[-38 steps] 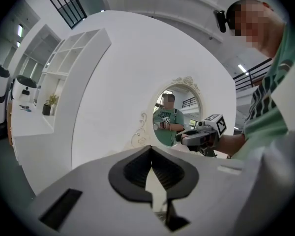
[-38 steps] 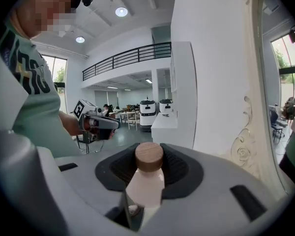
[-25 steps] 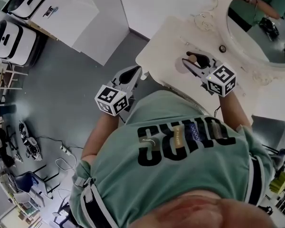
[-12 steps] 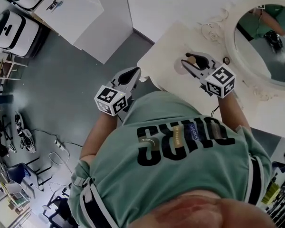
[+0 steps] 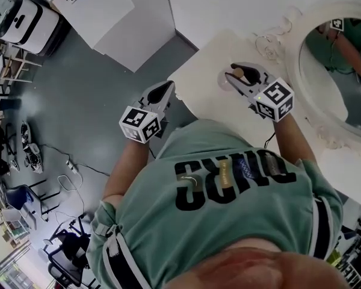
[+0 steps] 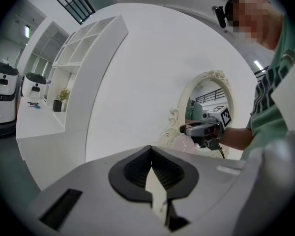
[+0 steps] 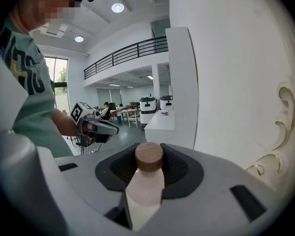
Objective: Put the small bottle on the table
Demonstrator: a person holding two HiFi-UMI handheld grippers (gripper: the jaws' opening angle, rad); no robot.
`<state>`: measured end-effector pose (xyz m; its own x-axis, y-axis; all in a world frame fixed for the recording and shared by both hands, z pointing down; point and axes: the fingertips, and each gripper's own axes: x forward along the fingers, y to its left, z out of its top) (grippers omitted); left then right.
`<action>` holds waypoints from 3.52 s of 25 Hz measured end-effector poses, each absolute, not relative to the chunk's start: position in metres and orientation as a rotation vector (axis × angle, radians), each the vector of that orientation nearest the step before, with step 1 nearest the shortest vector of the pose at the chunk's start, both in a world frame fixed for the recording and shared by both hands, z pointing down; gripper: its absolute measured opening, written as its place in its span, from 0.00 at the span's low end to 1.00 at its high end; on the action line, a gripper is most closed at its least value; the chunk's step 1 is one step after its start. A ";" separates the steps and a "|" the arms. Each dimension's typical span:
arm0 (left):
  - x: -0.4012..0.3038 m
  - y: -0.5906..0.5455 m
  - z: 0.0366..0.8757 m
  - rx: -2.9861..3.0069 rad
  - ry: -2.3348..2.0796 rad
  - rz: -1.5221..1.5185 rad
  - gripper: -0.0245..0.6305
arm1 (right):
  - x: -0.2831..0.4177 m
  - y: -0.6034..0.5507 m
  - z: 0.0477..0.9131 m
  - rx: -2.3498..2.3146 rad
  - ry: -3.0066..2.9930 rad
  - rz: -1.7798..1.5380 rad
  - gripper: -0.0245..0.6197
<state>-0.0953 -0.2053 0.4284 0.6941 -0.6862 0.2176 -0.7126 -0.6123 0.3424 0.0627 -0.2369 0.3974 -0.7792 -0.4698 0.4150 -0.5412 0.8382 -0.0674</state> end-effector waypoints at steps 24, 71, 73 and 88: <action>-0.070 -0.256 0.530 2.440 -1.070 0.113 0.05 | 0.045 -0.300 0.505 0.791 -2.549 0.268 0.22; -0.029 -0.311 0.633 2.450 -0.955 0.086 0.05 | 0.018 -0.365 0.651 0.770 -2.512 0.211 0.22; -0.028 -0.311 0.634 2.451 -0.955 0.089 0.05 | 0.016 -0.363 0.652 0.750 -2.514 0.160 0.22; -0.039 -0.297 0.614 2.458 -0.982 0.086 0.05 | 0.018 -0.361 0.649 0.799 -2.505 0.127 0.30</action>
<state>-0.0387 -0.2974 0.6139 0.7395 -0.6317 0.2324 -0.6625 -0.6220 0.4174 0.0177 -0.3615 0.6486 -0.7006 -0.5172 0.4916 -0.5643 0.8232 0.0618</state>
